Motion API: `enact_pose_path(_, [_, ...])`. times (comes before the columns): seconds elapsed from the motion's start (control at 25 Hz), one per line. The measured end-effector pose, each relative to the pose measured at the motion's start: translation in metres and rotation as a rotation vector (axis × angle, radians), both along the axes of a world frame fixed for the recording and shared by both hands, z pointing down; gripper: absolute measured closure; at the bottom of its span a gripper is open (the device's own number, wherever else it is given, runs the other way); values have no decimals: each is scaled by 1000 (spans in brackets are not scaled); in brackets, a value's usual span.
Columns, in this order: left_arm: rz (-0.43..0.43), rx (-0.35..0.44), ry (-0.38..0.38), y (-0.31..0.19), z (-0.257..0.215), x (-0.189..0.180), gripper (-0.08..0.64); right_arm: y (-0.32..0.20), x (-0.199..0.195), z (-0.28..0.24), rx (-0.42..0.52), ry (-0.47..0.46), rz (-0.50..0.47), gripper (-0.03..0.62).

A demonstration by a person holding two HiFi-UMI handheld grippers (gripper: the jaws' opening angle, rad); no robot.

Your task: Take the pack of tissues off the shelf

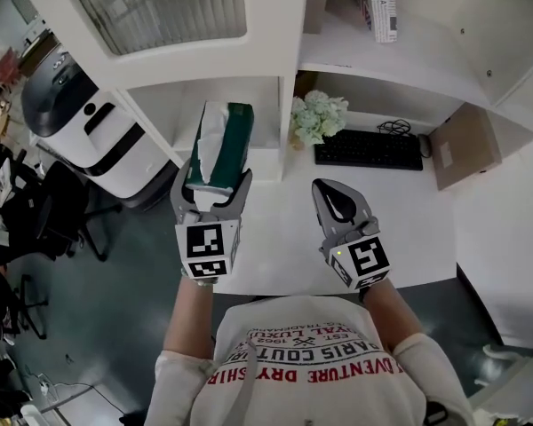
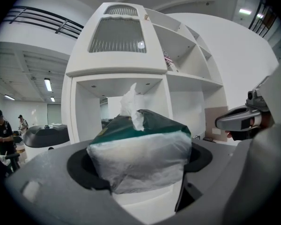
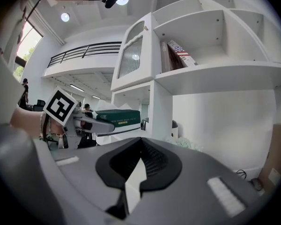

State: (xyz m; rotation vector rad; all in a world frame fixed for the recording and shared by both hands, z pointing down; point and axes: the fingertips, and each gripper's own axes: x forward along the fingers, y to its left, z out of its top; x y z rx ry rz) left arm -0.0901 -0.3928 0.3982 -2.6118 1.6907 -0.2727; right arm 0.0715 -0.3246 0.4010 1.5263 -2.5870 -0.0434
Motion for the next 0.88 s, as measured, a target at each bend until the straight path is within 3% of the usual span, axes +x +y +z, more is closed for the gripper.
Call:
enact_pose_path(0.52, [33,-39,37,118,21,-3,120,72,-6,3,23,-26,-70,594])
enact_pose_path(0.76, [72,-26,39,141,22,11,120,85,6,7,15,-51,-62,594])
enact_pose_path(0.88, [71,-17,36,141,19,12,120,92,3,4,35,-29,-103,594])
